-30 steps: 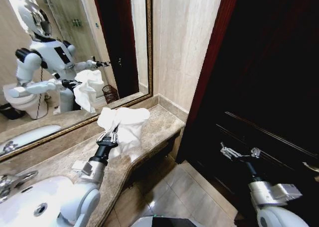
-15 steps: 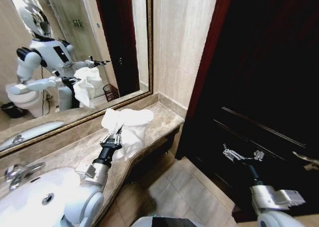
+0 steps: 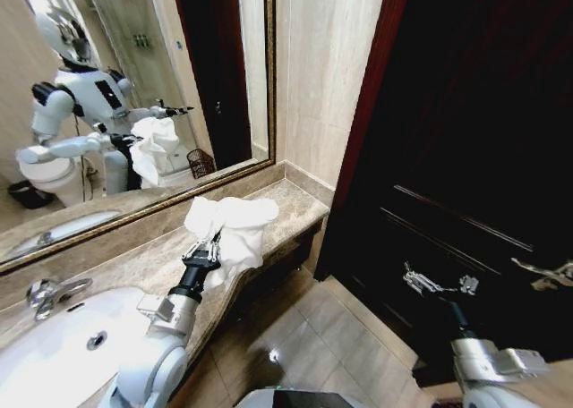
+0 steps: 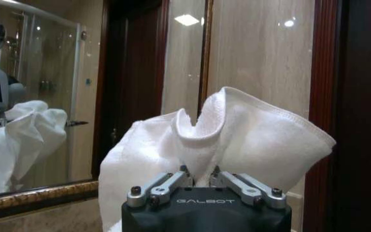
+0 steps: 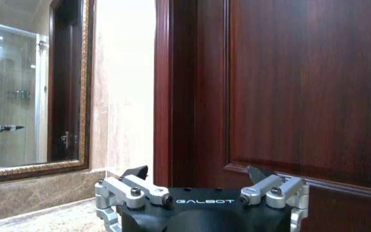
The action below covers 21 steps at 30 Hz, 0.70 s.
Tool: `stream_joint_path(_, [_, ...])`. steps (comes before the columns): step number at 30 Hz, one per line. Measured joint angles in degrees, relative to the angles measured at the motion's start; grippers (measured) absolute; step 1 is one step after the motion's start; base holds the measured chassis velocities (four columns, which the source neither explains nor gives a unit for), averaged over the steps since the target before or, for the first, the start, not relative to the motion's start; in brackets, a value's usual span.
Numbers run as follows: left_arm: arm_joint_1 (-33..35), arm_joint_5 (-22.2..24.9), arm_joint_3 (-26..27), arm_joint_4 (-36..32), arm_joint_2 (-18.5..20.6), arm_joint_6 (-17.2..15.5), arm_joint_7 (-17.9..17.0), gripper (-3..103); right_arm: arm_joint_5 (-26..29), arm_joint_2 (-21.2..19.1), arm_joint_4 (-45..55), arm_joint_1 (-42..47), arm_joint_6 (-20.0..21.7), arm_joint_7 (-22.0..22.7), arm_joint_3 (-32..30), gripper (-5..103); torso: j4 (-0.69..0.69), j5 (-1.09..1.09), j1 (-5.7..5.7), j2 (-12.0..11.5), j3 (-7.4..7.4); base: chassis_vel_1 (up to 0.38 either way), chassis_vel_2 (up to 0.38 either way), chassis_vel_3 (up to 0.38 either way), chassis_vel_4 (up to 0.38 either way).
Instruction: Discard the used towel into the hamper.
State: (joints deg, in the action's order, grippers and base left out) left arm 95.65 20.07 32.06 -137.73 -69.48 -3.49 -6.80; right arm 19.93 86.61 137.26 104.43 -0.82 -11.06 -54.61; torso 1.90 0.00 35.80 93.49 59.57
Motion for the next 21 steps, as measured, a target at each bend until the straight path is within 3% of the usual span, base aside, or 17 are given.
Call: stream_joint_path(21, [-0.54,-0.61,-0.22,0.41,0.23,0.16,0.07,9,-0.34,-0.21,-0.07,-0.37,0.1,0.13,-0.52,100,-0.01,0.0,0.0,0.0,0.0,0.014,-0.103,-0.099,0.013])
